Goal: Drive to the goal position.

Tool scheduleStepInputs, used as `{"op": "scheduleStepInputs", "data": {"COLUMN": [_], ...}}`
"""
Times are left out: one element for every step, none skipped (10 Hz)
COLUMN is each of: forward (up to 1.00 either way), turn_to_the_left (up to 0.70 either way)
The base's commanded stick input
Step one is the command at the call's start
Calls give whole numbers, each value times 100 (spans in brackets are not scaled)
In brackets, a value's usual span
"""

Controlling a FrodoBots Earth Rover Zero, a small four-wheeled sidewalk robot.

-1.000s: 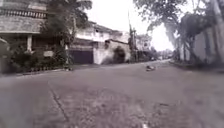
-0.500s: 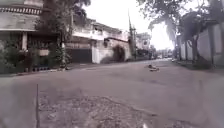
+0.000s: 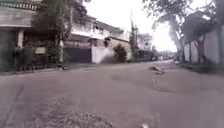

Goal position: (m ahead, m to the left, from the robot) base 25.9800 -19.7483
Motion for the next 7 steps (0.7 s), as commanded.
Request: {"op": "scheduleStepInputs", "data": {"forward": [100,100,100,100,100,100,100], "turn_to_the_left": [1,1,1,1,1,1,1]}}
